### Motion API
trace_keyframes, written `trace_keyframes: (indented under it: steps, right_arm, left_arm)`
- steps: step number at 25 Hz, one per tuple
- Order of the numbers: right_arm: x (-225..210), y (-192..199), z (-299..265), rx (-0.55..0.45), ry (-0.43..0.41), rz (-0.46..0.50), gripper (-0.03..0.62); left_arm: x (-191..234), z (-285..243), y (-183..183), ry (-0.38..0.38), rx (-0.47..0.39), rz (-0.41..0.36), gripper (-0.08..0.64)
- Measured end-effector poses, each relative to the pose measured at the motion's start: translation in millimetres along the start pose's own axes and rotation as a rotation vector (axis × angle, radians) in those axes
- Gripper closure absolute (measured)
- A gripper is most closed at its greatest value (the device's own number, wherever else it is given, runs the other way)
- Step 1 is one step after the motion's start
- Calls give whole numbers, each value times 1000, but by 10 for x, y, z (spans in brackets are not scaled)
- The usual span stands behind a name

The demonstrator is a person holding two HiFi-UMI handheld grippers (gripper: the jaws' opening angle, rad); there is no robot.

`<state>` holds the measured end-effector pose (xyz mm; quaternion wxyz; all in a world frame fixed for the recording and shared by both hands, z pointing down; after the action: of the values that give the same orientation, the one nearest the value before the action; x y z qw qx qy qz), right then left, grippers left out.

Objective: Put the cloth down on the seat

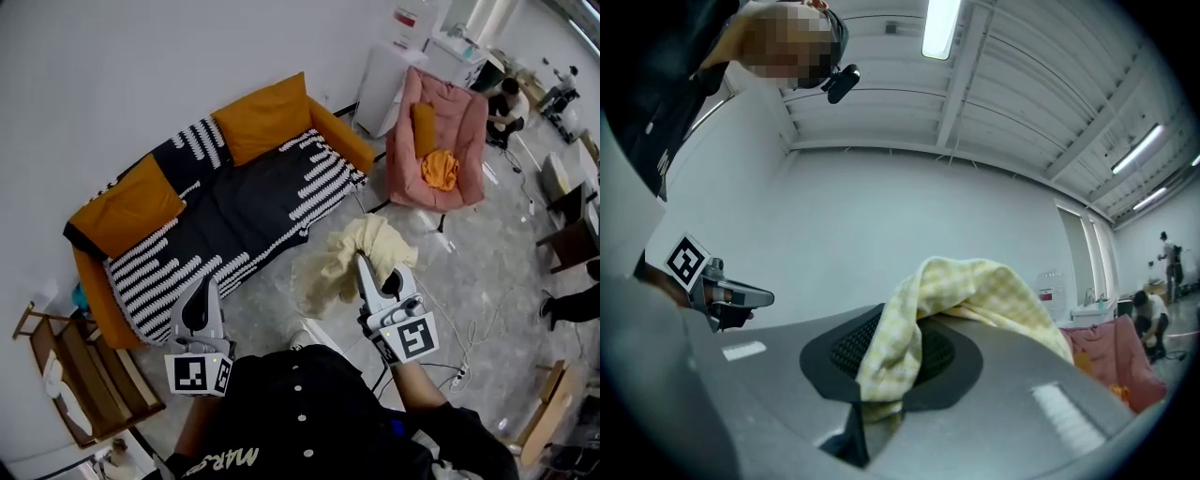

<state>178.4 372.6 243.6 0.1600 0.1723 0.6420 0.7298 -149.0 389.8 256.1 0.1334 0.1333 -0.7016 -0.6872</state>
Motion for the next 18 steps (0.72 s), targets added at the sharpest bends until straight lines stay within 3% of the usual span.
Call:
trace_keyframes:
  steps: [18]
  right_arm:
    - [-336,229,-178,57,-24,-42,525]
  left_arm:
    - [-122,-387,217,-17,65,46,560]
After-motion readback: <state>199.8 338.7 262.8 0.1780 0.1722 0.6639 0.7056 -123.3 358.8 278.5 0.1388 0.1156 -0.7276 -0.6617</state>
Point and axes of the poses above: the fingertips, and each gripper's own axes: z backward along the fingers, x to its left, y out of its underside, the point moved 9 cm from there along z, backward along the fingers, and after that the axes turned 1 degree about y, right-handed, at the moved point
